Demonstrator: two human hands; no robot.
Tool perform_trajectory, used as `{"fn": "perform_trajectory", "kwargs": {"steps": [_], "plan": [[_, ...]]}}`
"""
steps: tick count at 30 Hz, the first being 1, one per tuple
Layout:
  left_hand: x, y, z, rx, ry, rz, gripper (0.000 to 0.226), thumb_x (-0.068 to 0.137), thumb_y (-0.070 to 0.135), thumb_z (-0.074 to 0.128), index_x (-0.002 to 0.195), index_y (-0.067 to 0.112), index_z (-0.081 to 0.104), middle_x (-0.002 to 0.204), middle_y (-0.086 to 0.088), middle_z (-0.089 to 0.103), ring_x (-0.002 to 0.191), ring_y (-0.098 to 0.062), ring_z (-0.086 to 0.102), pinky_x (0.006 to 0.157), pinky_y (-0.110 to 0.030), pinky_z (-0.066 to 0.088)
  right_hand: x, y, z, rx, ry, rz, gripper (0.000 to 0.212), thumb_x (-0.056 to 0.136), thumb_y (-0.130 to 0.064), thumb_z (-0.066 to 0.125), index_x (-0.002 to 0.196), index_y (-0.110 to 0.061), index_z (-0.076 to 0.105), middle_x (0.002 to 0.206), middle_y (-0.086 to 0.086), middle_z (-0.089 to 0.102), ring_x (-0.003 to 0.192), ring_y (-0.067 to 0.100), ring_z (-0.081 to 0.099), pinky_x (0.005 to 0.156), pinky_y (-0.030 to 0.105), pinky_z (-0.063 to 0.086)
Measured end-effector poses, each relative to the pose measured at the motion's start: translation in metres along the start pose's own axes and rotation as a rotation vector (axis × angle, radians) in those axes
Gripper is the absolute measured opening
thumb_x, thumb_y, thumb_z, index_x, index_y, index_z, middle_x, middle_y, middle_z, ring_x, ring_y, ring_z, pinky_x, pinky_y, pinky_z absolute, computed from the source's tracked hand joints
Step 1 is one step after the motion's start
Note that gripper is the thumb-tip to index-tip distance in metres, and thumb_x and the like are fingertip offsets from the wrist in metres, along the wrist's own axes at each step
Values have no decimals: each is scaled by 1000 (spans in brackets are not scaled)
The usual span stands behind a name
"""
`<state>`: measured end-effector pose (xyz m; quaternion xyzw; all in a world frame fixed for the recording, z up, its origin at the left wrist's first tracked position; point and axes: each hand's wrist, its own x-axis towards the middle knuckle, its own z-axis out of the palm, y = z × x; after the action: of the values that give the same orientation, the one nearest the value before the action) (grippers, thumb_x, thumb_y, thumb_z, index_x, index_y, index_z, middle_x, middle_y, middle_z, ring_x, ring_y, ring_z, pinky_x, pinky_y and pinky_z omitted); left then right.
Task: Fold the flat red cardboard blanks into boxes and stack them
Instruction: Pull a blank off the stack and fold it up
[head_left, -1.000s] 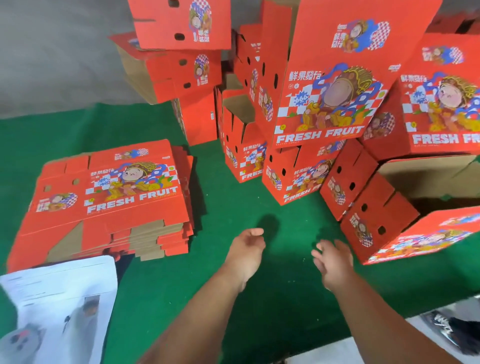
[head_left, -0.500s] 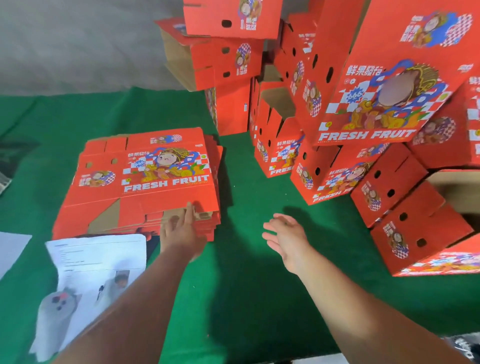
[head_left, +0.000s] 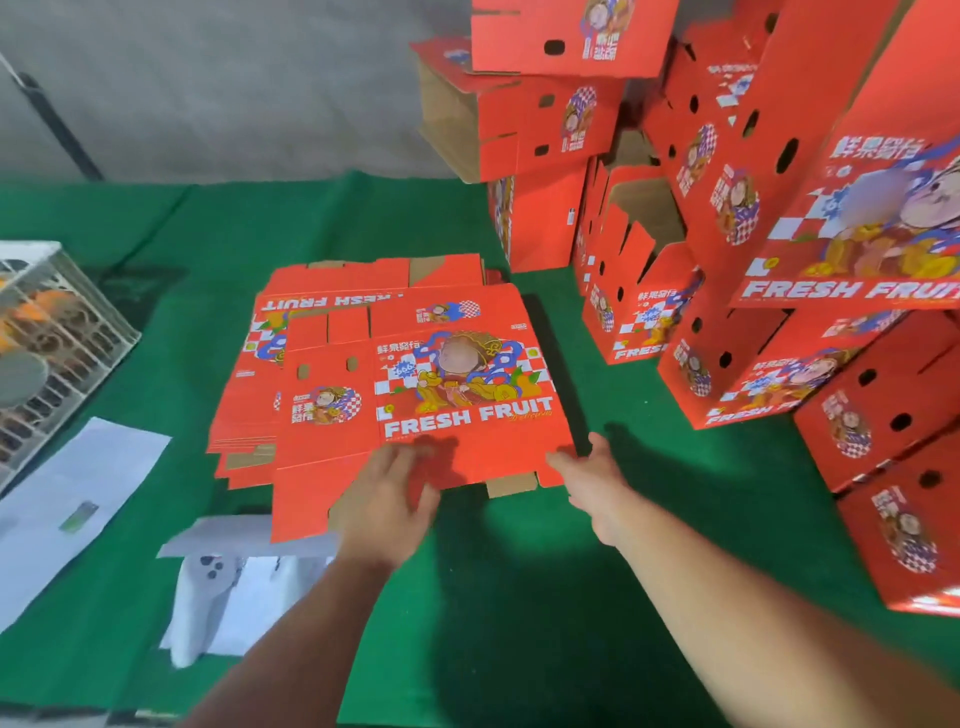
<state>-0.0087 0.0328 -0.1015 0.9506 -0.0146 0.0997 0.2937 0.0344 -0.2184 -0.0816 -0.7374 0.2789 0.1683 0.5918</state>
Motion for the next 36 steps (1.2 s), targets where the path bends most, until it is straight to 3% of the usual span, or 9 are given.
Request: {"fn": "perform_trajectory", "kwargs": {"steps": [3, 5, 8, 10, 16, 22, 27, 32, 36], "plan": [[1, -43, -31, 108, 165, -602, 77, 83, 52, 59, 150, 15, 50, 153, -24, 44, 142, -44, 38, 121, -56, 25, 6, 6, 5, -21, 21, 13, 40, 103, -21, 59, 141, -15, 53, 127, 6, 67, 99, 19, 64, 80, 34, 50], [-6, -66, -52, -102, 114, -862, 73, 73, 55, 52, 138, 24, 60, 143, -19, 59, 132, -44, 49, 115, -54, 35, 9, 12, 2, 76, 23, 40, 25, 105, -21, 56, 130, -16, 58, 116, 7, 70, 94, 21, 67, 73, 32, 52], [-20, -75, -61, -316, 23, -707, 33, 74, 45, 45, 73, 28, 73, 69, -1, 74, 76, -32, 67, 81, -41, 52, 10, 15, -6, 296, 44, 95, 19, 107, -16, 53, 125, -18, 56, 116, 9, 70, 102, 26, 70, 78, 36, 57], [-19, -67, -59, -356, 38, -655, 29, 78, 41, 47, 70, 27, 71, 60, -2, 69, 63, -25, 66, 76, -43, 53, 9, 11, -10, 374, 52, 109, 15, 107, -13, 51, 120, -18, 56, 113, 9, 69, 100, 25, 69, 71, 35, 57], [12, -41, -51, -248, 151, -773, 54, 78, 71, 41, 101, 23, 52, 101, -6, 61, 116, -35, 47, 106, -55, 28, 6, 1, -30, 275, 105, -16, 18, 109, -23, 48, 124, -30, 54, 120, 0, 66, 108, 22, 67, 85, 38, 54], [34, 10, -54, -544, 131, -501, 49, 90, 61, 40, 95, 17, 61, 87, 1, 71, 95, -35, 65, 93, -50, 50, -9, -8, -59, 236, 176, -185, 21, 104, -32, 54, 125, -32, 53, 113, -6, 67, 98, 17, 68, 82, 38, 53], [31, 52, -43, -608, -191, -378, 23, 86, 34, 59, 106, 24, 67, 90, 3, 76, 80, -9, 68, 70, -25, 47, -27, -16, -63, 159, 116, -301, 16, 100, -25, 62, 116, -26, 62, 115, -3, 69, 104, 14, 66, 88, 41, 56], [21, 69, -41, -694, -238, -312, 54, 78, 46, 65, 129, 31, 60, 106, 8, 70, 76, 15, 63, 64, -6, 45, -42, -17, -81, 341, 105, -242, 24, 101, -28, 61, 123, -20, 57, 125, -2, 62, 116, 14, 59, 102, 44, 47], [16, 77, -34, -839, -158, -295, 57, 94, 13, 74, 143, 29, 50, 111, 16, 75, 92, 13, 67, 73, -2, 48, -54, -12, -88, 266, 72, -277, 28, 100, -39, 62, 121, -22, 58, 128, -3, 61, 120, 12, 56, 108, 46, 44]]}}
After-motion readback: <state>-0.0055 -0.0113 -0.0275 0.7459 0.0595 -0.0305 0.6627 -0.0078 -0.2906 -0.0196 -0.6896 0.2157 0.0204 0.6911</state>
